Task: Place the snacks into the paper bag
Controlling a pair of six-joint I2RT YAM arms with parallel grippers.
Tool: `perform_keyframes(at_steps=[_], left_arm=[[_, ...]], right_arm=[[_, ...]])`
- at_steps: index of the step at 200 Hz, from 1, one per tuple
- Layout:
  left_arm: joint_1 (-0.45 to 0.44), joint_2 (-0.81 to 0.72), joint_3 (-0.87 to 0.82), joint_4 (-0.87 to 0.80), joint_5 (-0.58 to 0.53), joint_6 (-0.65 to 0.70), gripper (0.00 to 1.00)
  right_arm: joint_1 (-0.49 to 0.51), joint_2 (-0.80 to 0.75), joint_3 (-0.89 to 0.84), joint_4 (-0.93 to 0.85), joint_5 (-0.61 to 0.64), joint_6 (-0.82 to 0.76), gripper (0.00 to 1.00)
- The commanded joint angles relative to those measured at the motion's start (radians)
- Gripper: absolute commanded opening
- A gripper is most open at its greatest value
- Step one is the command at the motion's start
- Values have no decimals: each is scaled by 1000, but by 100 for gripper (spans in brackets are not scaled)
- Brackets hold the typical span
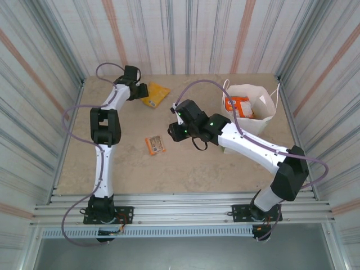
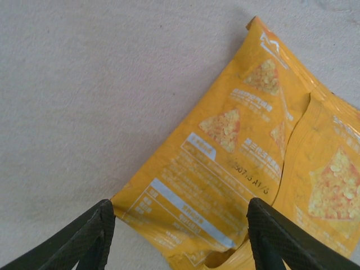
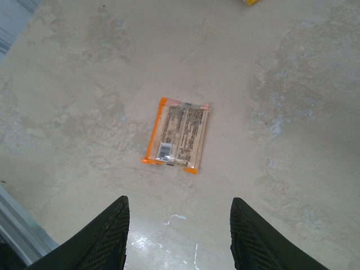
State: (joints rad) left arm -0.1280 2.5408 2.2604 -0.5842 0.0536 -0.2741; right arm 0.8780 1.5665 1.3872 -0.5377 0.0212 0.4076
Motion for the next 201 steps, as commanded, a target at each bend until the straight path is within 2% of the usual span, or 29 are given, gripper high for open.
perform_keyframes(at_steps=[1, 27, 51, 65, 93, 141, 171, 201], left_arm=[[-2, 54, 64, -60, -31, 76, 66], [-12, 89, 107, -98, -35, 92, 63], [-29, 111, 127, -123, -42, 124, 55], [-37, 115, 127, -135, -49, 134, 46], [-41, 101, 111, -146, -49, 136, 22], [-41, 11, 4, -109, -33, 136, 1], [-45, -32, -63, -127, -14, 142, 0], [-51, -100, -202, -119, 35, 144, 0]], right_arm=[[-15, 27, 37, 0, -28, 4, 49], [-23, 36, 45, -2, -39, 5, 49], [-27, 33, 46, -3, -37, 4, 49], [-29, 30, 45, -5, -31, 5, 50], [-29, 16, 39, -7, -23, 4, 49], [-26, -5, 33, -7, -16, 5, 49], [-12, -27, 20, -4, 0, 5, 49], [7, -58, 4, -4, 25, 7, 49]])
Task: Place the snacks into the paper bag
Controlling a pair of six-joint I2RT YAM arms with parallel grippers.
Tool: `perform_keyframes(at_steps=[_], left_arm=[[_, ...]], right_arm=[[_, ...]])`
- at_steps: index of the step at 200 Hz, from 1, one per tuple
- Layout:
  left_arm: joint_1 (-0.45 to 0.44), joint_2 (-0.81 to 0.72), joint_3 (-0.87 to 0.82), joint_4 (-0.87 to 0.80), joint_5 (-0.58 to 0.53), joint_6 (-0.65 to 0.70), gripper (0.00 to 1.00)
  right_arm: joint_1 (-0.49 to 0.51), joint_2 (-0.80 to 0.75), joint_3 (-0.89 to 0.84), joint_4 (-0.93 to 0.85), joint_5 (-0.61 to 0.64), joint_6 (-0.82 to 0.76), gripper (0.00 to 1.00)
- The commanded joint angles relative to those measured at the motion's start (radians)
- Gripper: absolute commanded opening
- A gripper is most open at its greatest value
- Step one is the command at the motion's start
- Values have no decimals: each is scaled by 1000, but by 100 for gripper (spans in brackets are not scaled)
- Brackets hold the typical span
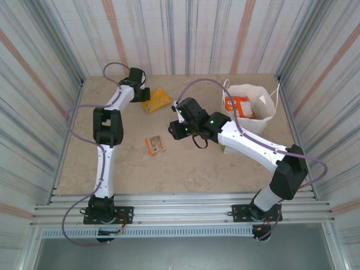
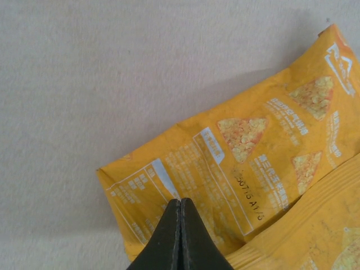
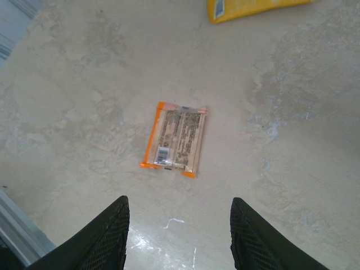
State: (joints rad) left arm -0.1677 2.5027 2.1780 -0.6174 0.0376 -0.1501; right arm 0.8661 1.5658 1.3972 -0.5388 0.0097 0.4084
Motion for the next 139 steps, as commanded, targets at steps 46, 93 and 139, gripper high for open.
perform_keyframes(at_steps=[46, 93, 139], left_arm=[[-55, -222, -402, -54, 62, 14, 0], [-96, -399, -605, -21, 96, 4, 6], [-97, -471, -509, -59, 123, 81, 41]], right_arm=[[43, -105, -37, -3, 67, 8, 49], [57, -142, -63, 10, 81, 10, 49], [56, -150, -66, 20, 83, -4, 49]])
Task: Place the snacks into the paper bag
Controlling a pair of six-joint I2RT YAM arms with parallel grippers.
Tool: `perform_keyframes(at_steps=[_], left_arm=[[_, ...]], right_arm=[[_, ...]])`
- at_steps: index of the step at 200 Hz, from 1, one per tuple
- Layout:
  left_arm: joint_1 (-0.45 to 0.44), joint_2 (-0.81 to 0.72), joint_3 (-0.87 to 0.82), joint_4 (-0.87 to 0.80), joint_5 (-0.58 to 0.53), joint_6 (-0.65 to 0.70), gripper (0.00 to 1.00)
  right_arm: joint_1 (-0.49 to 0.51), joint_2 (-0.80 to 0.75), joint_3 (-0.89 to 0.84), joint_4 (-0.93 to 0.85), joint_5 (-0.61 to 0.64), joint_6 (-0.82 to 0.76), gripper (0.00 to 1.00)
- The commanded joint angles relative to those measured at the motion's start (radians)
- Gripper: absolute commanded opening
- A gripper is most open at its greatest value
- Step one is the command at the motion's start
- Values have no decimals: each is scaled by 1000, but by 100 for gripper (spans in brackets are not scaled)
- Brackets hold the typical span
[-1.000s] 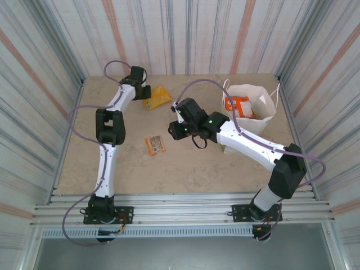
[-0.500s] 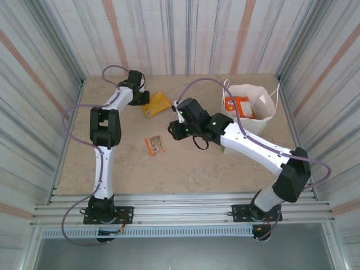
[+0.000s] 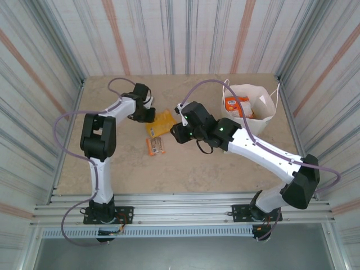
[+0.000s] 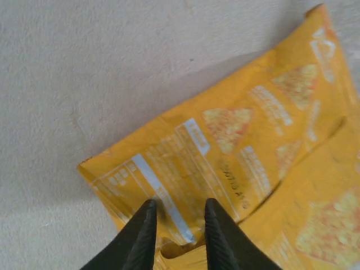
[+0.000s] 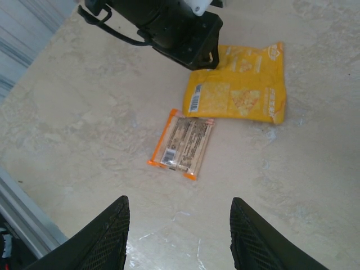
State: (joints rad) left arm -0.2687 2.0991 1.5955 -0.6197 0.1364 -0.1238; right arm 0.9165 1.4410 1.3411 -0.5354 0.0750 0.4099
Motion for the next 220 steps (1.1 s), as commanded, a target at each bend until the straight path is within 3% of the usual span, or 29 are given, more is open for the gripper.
perform_keyframes(at_steps=[1, 47, 79, 102, 129, 181, 220], left_arm=[[4, -67, 79, -58, 25, 56, 42], [3, 49, 252, -135, 39, 178, 58], [-12, 143, 356, -206, 59, 353, 68], [-35, 175, 371, -214, 47, 480, 72], [-40, 215, 405, -239, 54, 536, 74], [-43, 288, 422, -259, 64, 537, 69], [-58, 312, 410, -253, -3, 527, 49]], right_arm=[[5, -25, -10, 18, 17, -6, 49], [-2, -25, -17, 37, 12, -19, 49], [-11, -30, -19, 29, 7, -23, 49], [-14, -41, -29, 41, 9, -23, 49], [-18, -48, -40, 46, 6, -22, 49], [-22, -50, -46, 49, 6, -22, 49], [-23, -59, -50, 45, 13, -20, 49]])
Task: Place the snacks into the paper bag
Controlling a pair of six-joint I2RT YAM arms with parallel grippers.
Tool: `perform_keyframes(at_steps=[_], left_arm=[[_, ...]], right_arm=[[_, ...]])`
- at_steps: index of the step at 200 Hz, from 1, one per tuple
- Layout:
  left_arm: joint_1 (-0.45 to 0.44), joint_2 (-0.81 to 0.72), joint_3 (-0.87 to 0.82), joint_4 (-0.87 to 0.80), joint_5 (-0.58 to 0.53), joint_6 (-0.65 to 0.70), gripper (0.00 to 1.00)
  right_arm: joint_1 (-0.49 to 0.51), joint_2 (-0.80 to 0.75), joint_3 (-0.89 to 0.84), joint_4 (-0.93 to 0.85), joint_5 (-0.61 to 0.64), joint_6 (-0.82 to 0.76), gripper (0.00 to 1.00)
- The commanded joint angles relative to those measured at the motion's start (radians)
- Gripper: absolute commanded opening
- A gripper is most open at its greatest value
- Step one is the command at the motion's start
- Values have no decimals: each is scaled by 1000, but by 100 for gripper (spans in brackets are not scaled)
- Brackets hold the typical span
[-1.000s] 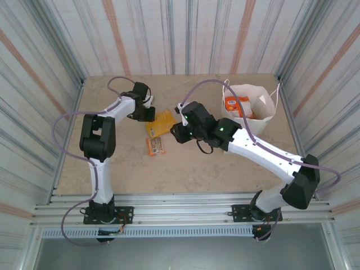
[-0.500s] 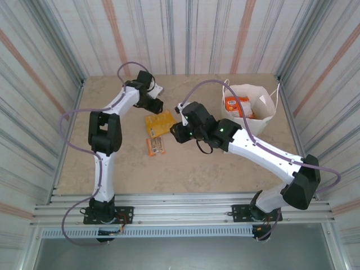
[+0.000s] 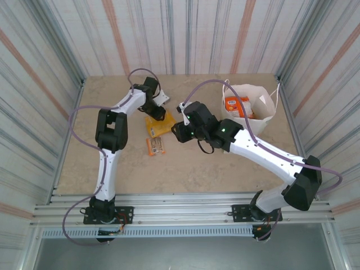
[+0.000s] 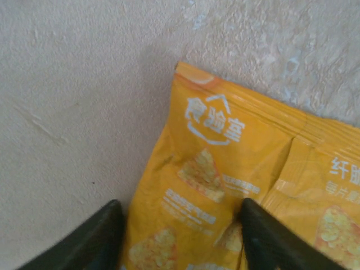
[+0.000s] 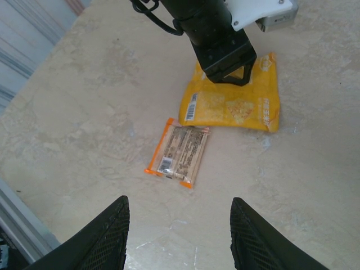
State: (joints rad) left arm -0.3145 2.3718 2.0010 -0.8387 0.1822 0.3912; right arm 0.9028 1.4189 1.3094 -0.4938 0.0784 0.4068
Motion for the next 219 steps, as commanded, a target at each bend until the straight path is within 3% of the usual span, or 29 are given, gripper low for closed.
perform_keyframes(at_steps=[1, 30, 70, 115, 163, 219], left_arm=[[-13, 38, 4, -34, -50, 11, 48], [-14, 21, -9, -13, -81, -27, 40], [-14, -40, -22, 32, -73, -111, 17], [-14, -154, -70, 107, -68, -223, 2], [-14, -334, -133, 158, -38, -315, 0], [-22, -608, -355, 286, 70, -560, 0]], right_arm=[[-9, -37, -18, 3, 10, -17, 49], [-9, -47, -27, 9, 14, -15, 49], [-8, -54, -36, 24, 12, -12, 49], [0, -73, -48, 52, 27, -8, 49], [-1, -125, -105, 113, 29, 6, 49], [-28, -188, -185, 204, 1, 52, 50]])
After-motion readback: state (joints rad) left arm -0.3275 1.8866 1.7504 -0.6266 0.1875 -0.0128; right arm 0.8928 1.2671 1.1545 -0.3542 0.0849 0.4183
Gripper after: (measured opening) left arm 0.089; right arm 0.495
